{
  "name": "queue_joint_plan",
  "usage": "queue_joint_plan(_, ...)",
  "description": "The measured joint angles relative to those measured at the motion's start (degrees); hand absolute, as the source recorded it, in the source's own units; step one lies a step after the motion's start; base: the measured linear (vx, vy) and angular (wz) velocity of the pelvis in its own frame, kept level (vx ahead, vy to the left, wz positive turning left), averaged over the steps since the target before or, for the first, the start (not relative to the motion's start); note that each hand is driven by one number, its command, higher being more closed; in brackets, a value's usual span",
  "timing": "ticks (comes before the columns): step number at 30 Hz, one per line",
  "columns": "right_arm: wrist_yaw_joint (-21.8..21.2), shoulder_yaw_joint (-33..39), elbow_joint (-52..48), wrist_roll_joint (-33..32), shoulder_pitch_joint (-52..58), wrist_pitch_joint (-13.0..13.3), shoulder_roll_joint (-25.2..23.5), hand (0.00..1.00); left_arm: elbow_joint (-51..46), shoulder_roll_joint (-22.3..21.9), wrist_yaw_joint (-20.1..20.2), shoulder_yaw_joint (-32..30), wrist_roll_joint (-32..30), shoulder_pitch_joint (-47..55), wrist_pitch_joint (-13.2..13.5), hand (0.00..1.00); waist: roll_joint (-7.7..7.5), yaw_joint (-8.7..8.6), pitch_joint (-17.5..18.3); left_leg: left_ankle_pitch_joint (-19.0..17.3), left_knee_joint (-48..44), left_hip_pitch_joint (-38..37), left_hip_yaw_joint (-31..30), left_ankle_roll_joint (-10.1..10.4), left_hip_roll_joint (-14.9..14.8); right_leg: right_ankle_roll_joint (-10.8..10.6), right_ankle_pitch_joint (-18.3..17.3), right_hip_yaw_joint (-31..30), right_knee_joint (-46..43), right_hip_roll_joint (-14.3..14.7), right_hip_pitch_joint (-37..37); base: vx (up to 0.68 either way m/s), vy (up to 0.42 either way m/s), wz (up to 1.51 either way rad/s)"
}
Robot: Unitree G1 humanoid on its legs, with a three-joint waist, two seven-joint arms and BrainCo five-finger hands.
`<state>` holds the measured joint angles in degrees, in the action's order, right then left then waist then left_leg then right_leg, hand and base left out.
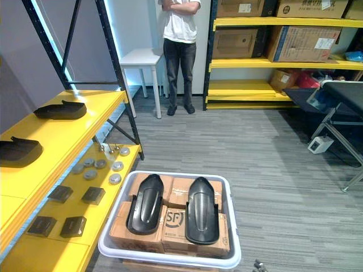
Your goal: Walk over and take plastic housings, then place them on the shelf
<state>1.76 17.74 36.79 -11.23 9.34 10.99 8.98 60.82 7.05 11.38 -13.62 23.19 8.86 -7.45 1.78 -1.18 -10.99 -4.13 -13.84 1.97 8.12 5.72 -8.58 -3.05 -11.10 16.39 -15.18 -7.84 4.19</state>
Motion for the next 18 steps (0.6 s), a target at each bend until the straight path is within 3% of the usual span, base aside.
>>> queue_joint_plan(3,1.79,0.07,-7.84,0.82,-1.02,0.37,0.17,0.00,-0.42,1.37,0.05,2.02,0.24,0.08,-0.14,0.00,-0.14,0.00,0.03,0.29,1.42,-0.12,0.85,-0.46,1.56,-0.94,0.28,-0.17,0.44,-1.46,-0.06,0.11,0.110,0.02)
queue_joint_plan(7,2.40,-0.03,-9.16,2.70,-6.93,-0.29,2.56,0.00,-2.58,2.64,0.18,4.32,0.45,0.40,-0.15,0.00,-0.55,0.26,-1.10,0.40,1.13,0.89,0.84,-0.63,1.59,-1.34,0.55,0.02,0.55,-1.50,-0.43,0.00,0.021,0.03)
queue_joint_plan(11,6.07,-1.07,-7.39,3.00,-18.95,-2.72,9.73,0.00,-4.46,2.57,0.40,6.60,2.65,-1.23,0.49,0.00,0.49,0.67,-7.23,0.27,-4.44,6.88,-0.94,-0.80,1.23,-1.35,0.28,0.90,-3.65,-1.83,-4.69,-0.14,0.018,0.18)
queue_joint_plan(15,8.92,-3.66,-0.29,3.73,-31.26,-6.23,16.51,0.00,-4.99,3.28,1.51,8.52,4.80,-4.93,1.07,0.00,0.92,2.19,-13.52,-0.15,-9.39,14.11,-3.44,-1.97,2.84,-1.04,-3.37,1.50,-14.08,-5.00,-12.96,-0.24,0.021,0.33)
queue_joint_plan(18,10.96,-6.86,6.23,3.63,-37.78,-8.69,19.09,0.00,-4.55,3.13,1.76,9.76,6.02,-4.91,1.12,0.00,2.03,3.19,-14.08,0.68,-10.90,19.47,-4.37,-3.20,4.76,-1.21,-4.71,1.61,-19.22,-7.66,-19.10,-0.20,0.004,0.28)
